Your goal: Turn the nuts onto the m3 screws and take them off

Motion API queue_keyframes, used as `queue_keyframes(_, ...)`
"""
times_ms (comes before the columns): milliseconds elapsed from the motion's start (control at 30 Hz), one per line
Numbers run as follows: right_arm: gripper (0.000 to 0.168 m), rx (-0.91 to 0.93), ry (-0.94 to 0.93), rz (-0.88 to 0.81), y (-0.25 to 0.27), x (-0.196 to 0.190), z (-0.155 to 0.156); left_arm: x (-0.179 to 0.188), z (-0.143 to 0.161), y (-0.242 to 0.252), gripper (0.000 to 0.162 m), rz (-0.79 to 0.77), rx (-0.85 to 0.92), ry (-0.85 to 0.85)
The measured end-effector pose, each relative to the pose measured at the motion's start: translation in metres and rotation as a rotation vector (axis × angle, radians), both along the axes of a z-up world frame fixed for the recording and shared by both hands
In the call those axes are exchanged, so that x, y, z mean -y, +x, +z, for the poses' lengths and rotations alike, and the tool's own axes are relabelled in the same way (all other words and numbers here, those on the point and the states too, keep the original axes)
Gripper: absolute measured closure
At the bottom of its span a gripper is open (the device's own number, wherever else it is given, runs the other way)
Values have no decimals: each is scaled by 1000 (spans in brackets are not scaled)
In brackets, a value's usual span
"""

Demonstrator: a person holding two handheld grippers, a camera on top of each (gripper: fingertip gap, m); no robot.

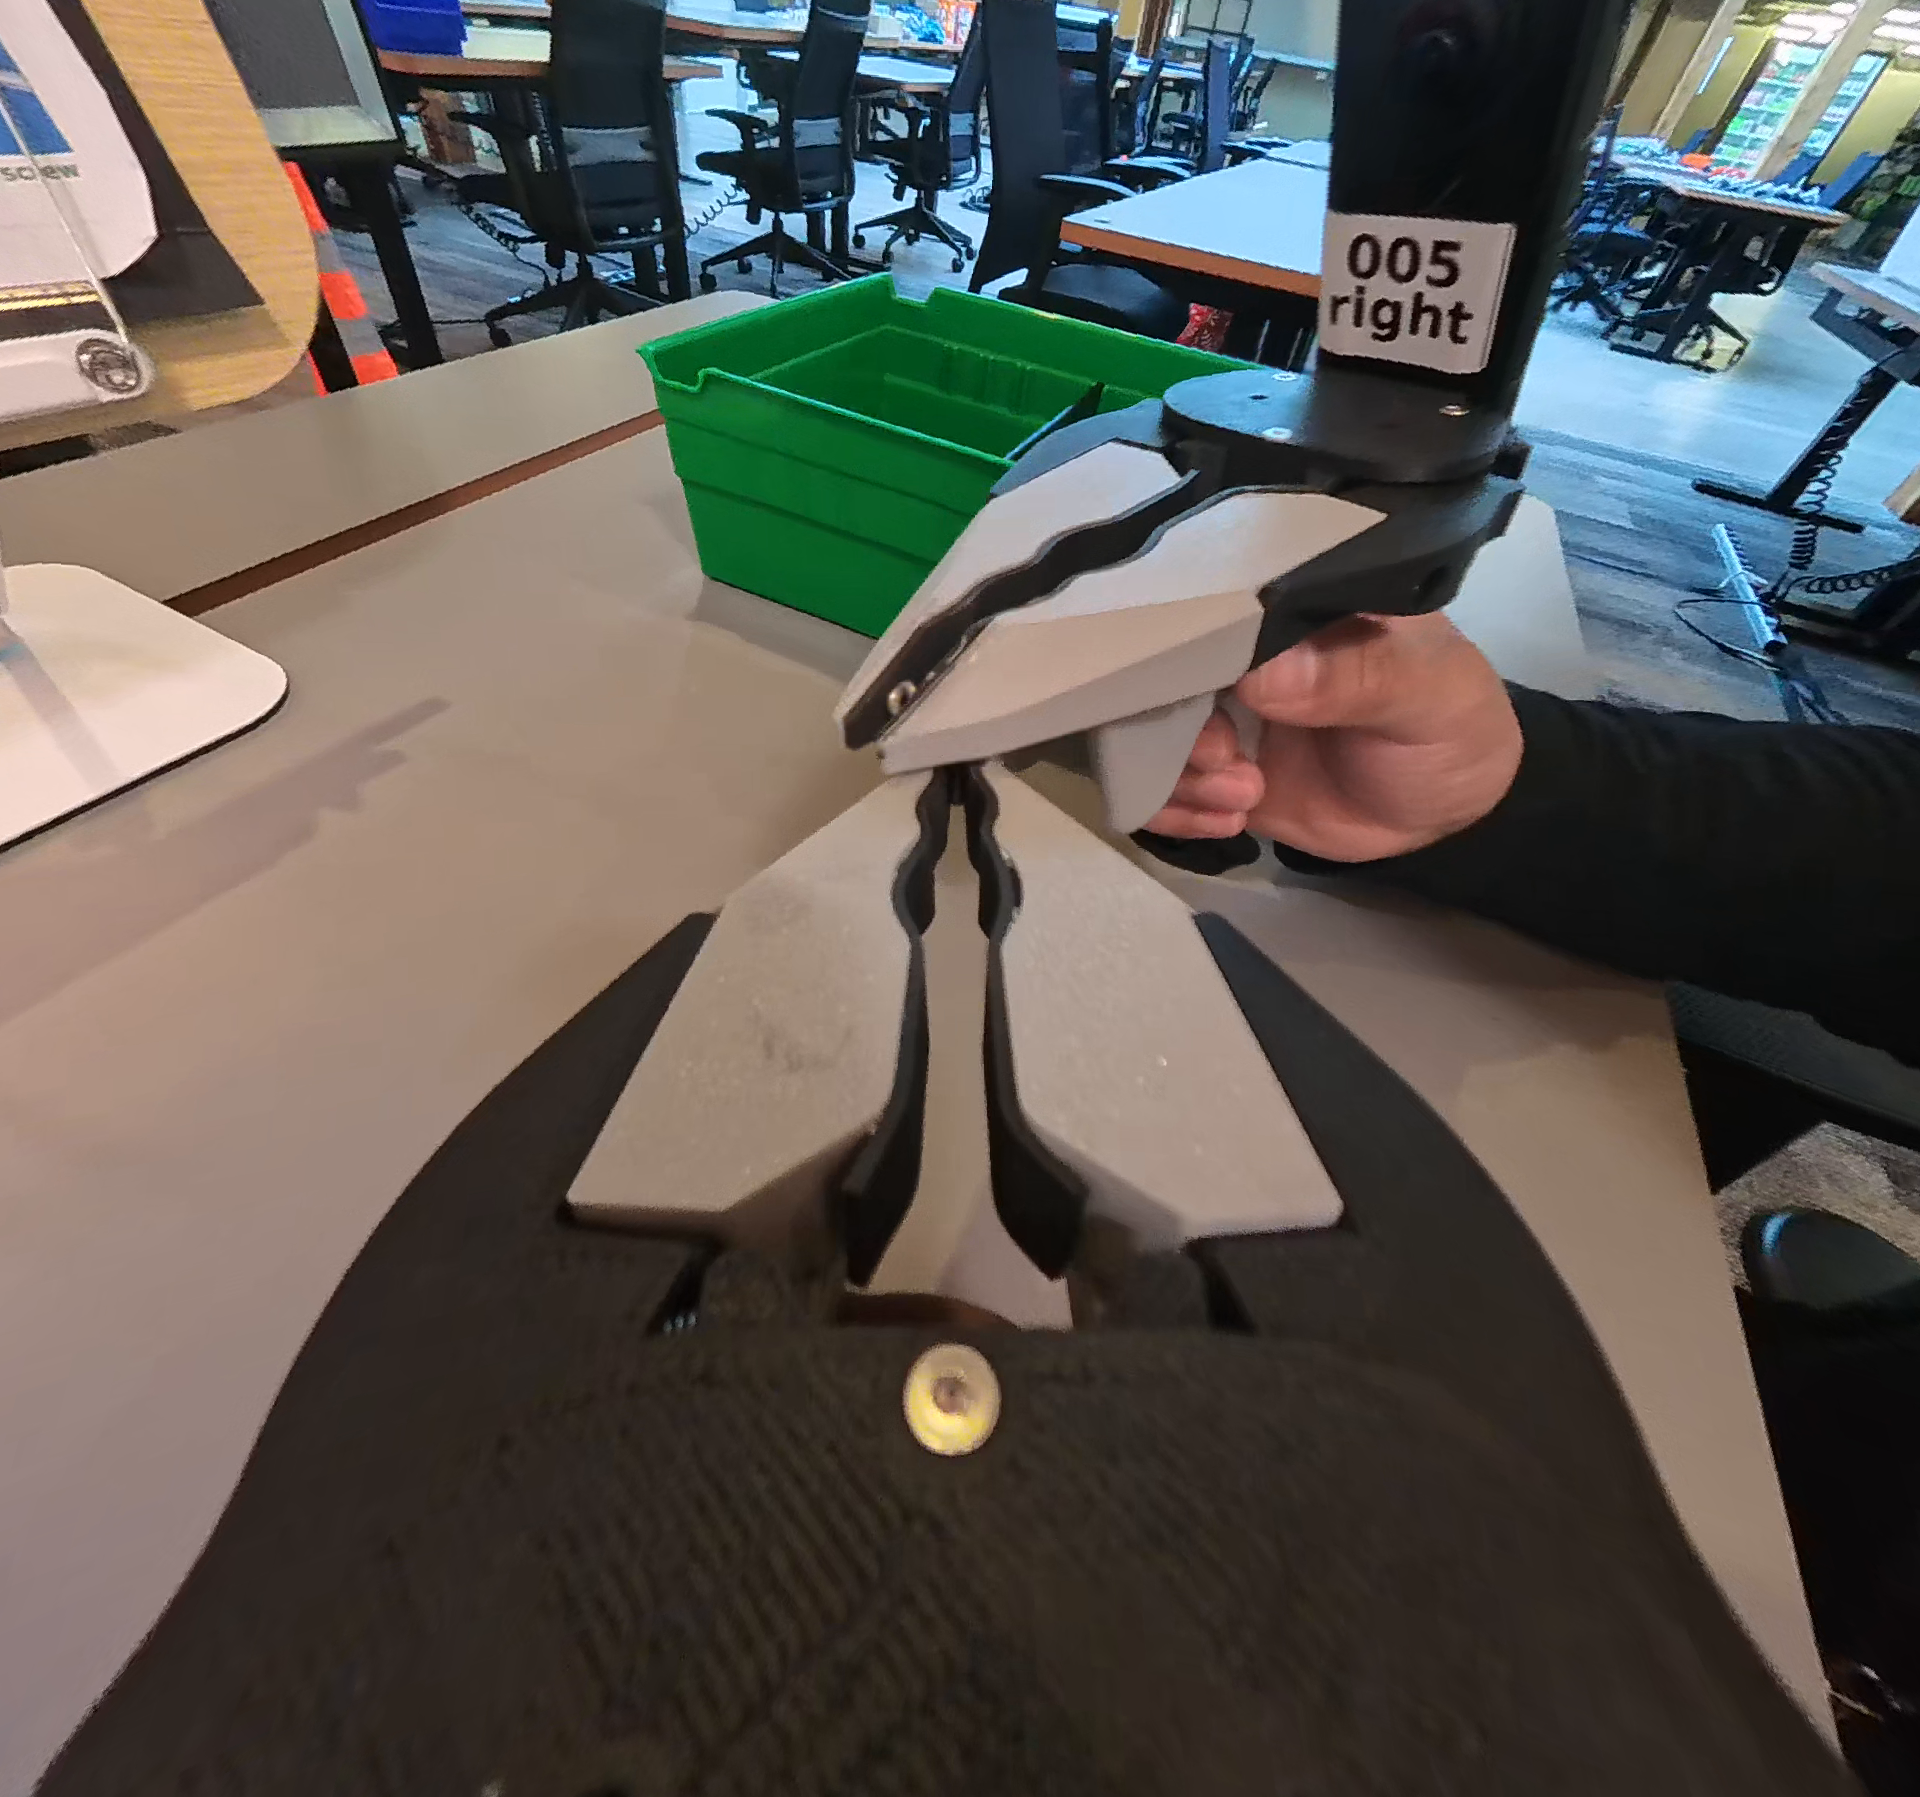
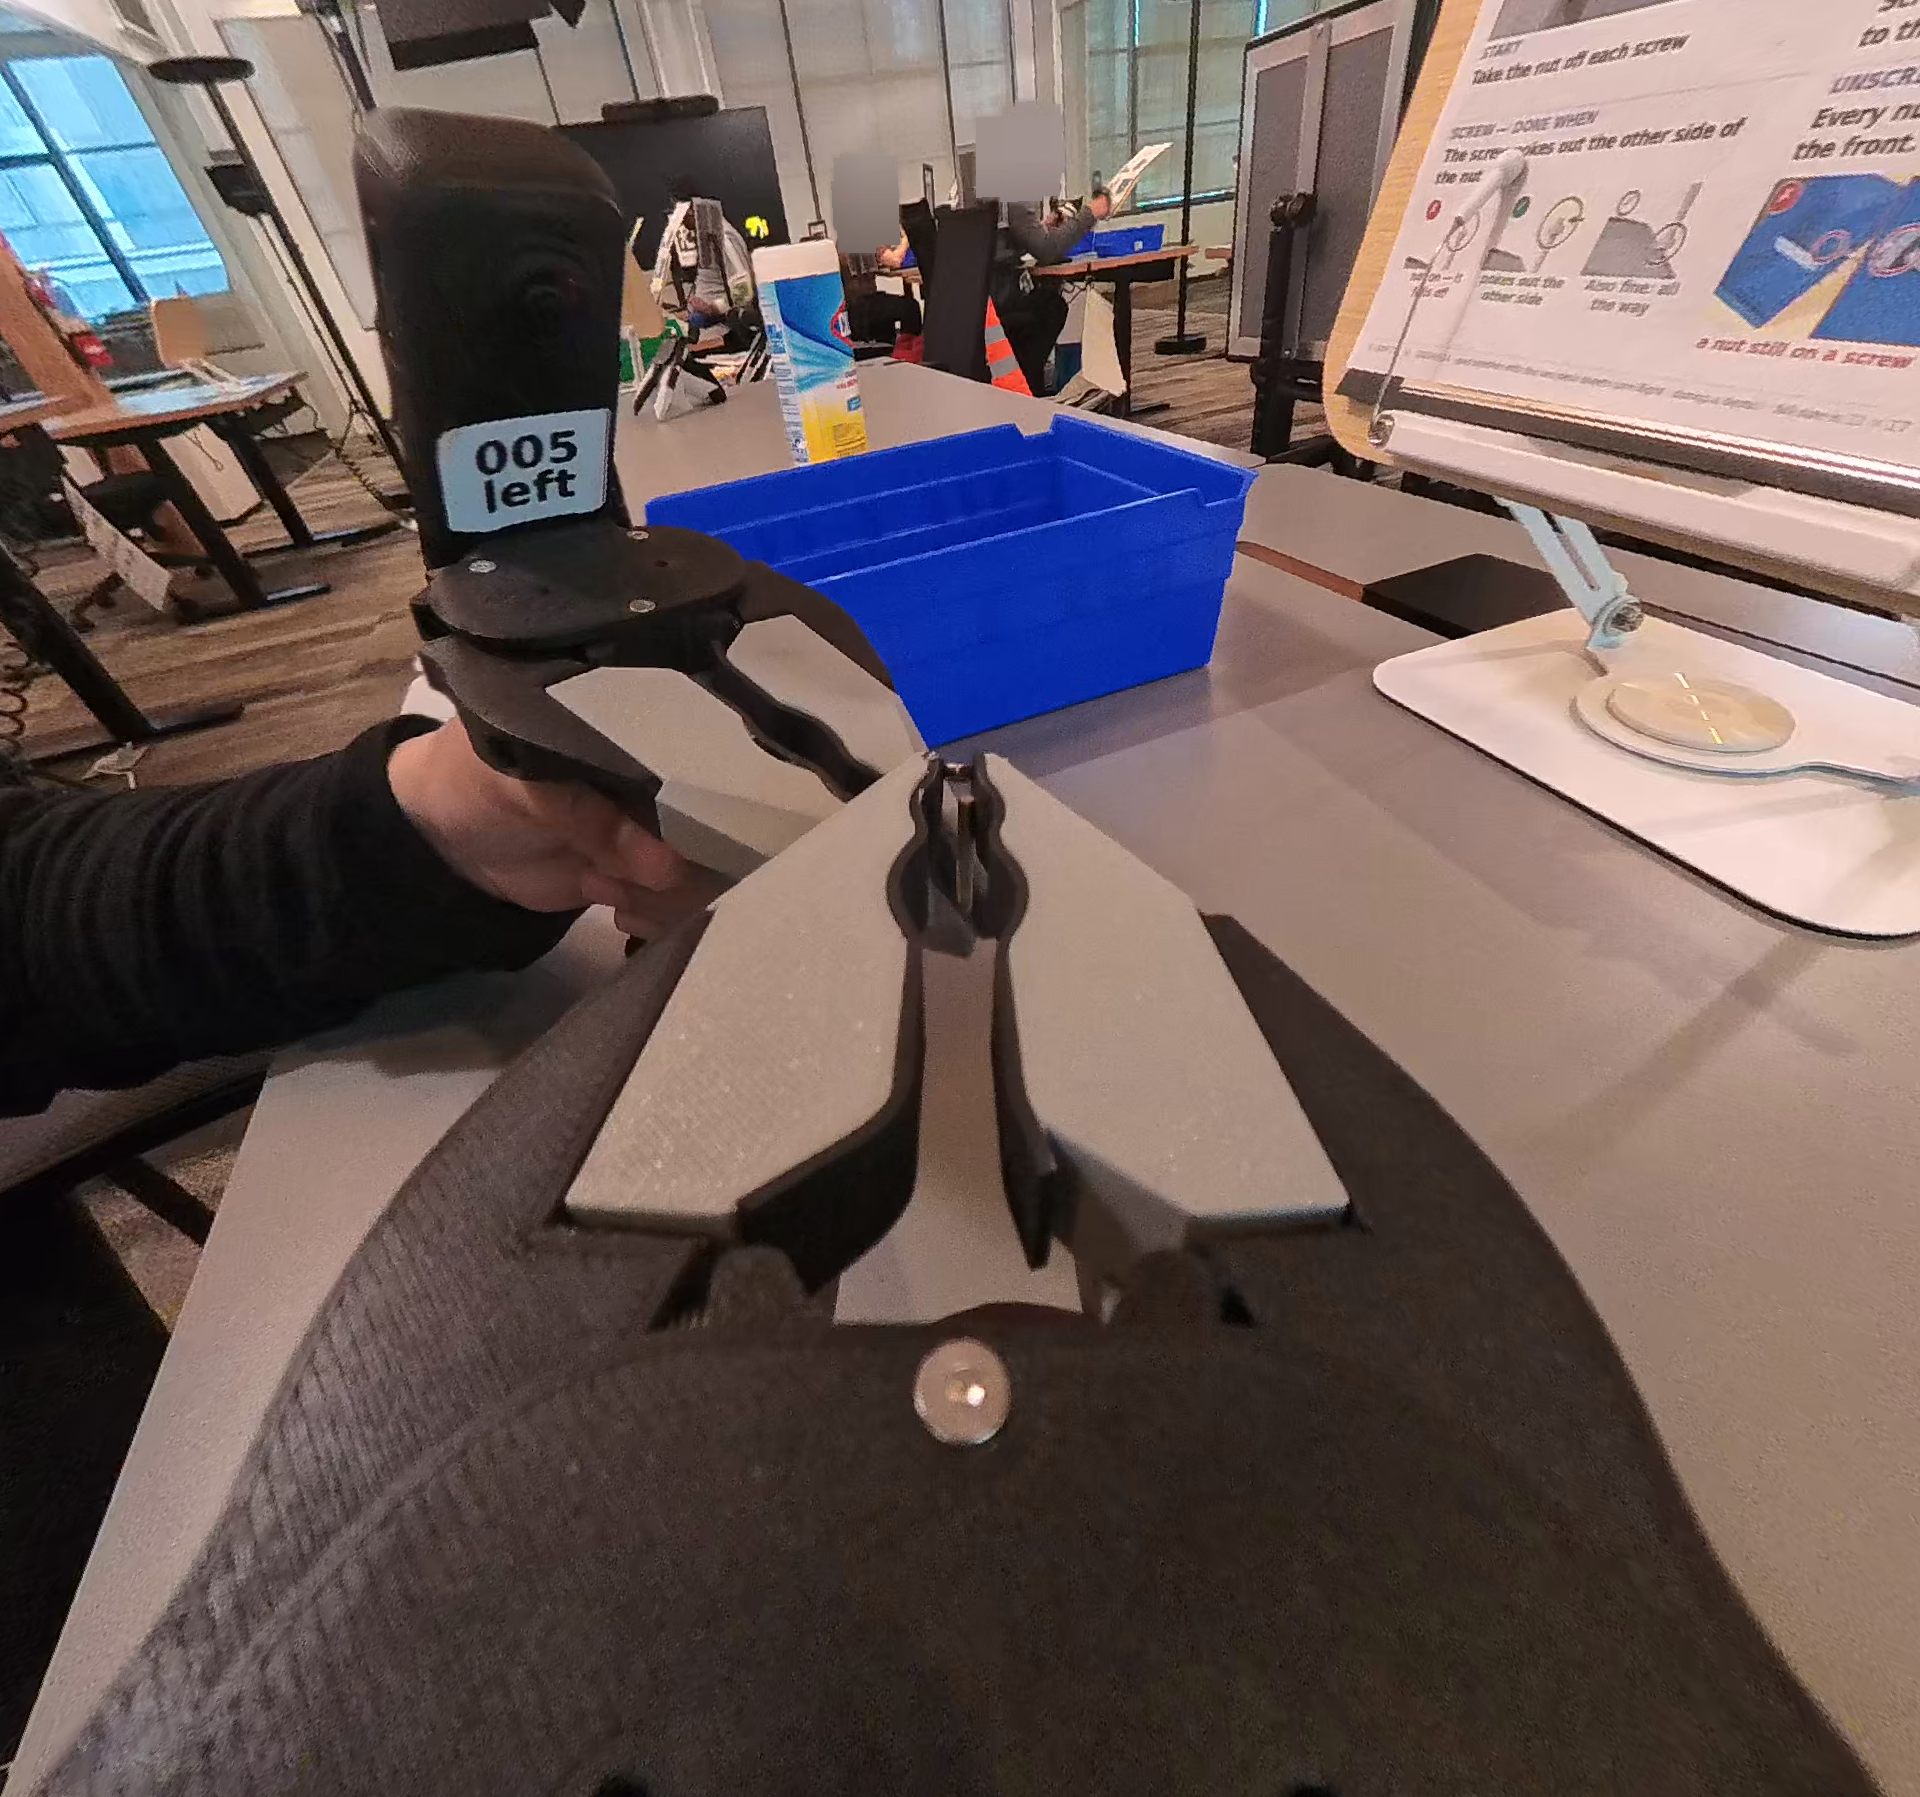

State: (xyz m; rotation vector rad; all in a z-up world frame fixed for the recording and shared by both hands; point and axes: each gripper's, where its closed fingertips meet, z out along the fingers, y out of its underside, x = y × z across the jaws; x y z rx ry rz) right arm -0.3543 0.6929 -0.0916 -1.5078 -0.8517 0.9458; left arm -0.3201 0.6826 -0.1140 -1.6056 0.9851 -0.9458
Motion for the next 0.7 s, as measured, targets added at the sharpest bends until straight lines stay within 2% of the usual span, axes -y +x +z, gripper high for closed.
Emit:
queue_keyframes(233, 167, 9, 6, -7, 1, -1, 0, -1, -3, 0, 162, -4, -2, -13)
queue_keyframes(500, 166, -49, 48, -51, 17, -3, 20, -8, -7, -5, 162, 22, -13, -21)
queue_keyframes(600, 167, -51, 90, -96, 30, -2, 34, -12, -8, -8, 162, 33, -8, -26)
queue_keyframes(700, 166, -63, 173, -189, 62, 8, 66, -14, -8, -10, 162, 34, -6, -32)
